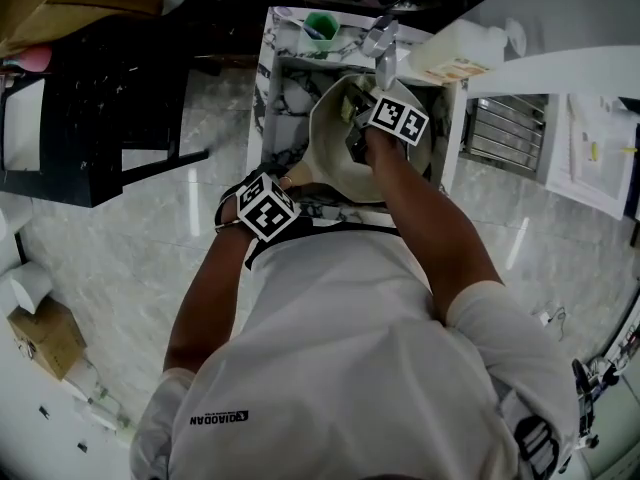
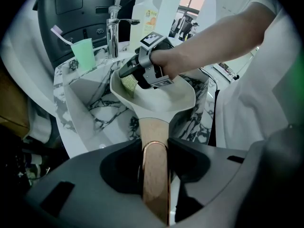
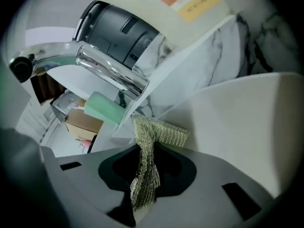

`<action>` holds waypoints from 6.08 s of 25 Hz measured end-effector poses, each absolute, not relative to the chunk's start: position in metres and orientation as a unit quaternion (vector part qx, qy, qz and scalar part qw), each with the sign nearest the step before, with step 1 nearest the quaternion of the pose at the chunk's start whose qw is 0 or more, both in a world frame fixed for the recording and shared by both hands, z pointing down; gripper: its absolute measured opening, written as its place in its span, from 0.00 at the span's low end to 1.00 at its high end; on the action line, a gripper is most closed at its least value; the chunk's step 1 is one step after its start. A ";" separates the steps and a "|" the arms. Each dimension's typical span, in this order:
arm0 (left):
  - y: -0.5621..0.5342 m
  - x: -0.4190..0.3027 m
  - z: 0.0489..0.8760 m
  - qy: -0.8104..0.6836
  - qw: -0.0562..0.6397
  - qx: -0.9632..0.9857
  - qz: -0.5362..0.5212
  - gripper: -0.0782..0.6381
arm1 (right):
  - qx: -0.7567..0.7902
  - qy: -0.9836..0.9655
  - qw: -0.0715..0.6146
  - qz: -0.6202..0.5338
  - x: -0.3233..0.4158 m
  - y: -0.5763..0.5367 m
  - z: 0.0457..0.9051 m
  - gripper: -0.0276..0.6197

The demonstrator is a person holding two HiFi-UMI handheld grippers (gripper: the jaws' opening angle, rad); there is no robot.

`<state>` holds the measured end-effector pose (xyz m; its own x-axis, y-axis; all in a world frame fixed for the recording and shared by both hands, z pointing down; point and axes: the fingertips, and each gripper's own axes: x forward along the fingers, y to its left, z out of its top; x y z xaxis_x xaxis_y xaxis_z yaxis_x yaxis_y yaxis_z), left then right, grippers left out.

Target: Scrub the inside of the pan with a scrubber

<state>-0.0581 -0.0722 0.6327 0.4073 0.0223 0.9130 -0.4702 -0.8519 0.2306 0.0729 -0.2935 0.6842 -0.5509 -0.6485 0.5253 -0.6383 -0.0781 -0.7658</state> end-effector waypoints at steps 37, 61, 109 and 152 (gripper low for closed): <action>-0.066 -0.061 0.640 -0.134 0.227 0.806 0.530 0.35 | -0.291 0.617 0.035 -0.730 -0.013 -0.201 0.649 0.18; -0.066 -0.059 0.637 -0.131 0.233 0.807 0.526 0.35 | -0.115 0.663 -0.190 -0.715 0.000 -0.094 0.644 0.18; -0.065 -0.060 0.638 -0.128 0.238 0.806 0.527 0.35 | -0.118 0.778 -0.605 0.124 0.081 -0.212 0.649 0.18; -0.071 -0.059 0.633 -0.131 0.238 0.806 0.526 0.35 | 0.005 0.610 -0.747 0.265 0.148 -0.250 0.748 0.18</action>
